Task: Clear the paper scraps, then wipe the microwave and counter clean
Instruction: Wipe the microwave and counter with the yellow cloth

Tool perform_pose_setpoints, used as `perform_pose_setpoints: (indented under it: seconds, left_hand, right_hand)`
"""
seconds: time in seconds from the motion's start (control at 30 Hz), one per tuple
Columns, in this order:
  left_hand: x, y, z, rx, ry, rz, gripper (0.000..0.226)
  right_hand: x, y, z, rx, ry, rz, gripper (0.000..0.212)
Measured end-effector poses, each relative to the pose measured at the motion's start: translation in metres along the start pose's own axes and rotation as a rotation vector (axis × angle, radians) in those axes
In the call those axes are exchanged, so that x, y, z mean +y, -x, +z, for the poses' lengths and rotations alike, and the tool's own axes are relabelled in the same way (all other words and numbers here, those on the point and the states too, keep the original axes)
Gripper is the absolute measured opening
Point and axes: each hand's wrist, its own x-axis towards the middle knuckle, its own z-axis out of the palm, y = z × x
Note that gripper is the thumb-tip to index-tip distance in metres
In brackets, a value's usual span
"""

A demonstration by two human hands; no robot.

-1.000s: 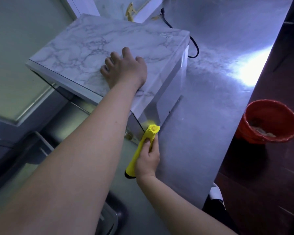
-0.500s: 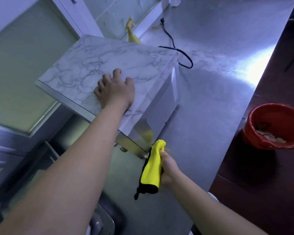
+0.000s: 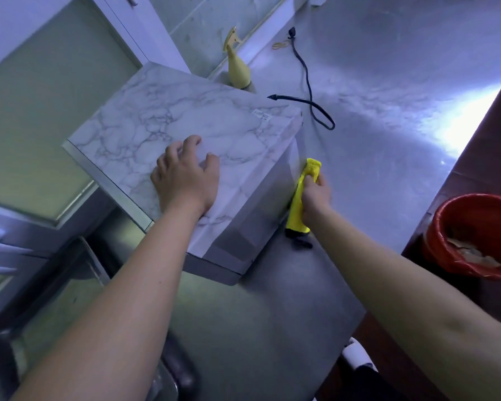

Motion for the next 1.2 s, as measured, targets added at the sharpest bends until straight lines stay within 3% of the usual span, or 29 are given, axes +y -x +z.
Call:
perform_pose_setpoints:
  seconds: [0.13,0.37,0.57,0.67,0.87,0.97,1.1,1.2]
  left_hand:
    - [-0.001,-0.001,0.002,0.01,-0.012,0.003,0.044]
    - [0.001,-0.001,0.0,0.012,-0.034,-0.009,0.044]
    - [0.002,0.0,-0.003,-0.003,-0.018,-0.009,0.046]
    - [0.002,0.002,-0.005,-0.016,-0.014,-0.005,0.048]
    - [0.005,0.003,-0.007,-0.02,-0.018,-0.016,0.048]
    - [0.005,0.003,-0.007,-0.019,-0.018,-0.022,0.047]
    - [0.004,0.001,-0.006,0.008,-0.008,-0.029,0.045]
    - [0.003,0.0,-0.004,0.026,0.005,-0.021,0.044]
  right_hand:
    - [0.023,0.023,0.02,0.106,-0.072,0.042,0.037]
    - [0.087,0.121,0.038,0.053,-0.19,0.296,0.032]
    - [0.103,0.154,0.001,-0.307,-0.236,0.635,0.022]
    - [0.081,0.137,-0.039,-0.408,-0.288,0.673,0.03]
    - [0.009,0.079,-0.11,-0.429,-0.396,0.502,0.041]
    - [-0.029,0.055,-0.115,-0.394,-0.148,0.33,0.03]
    - [-0.058,0.041,-0.104,-0.289,0.418,-0.237,0.027]
    - [-0.076,0.035,-0.094,-0.247,0.491,-0.56,0.027]
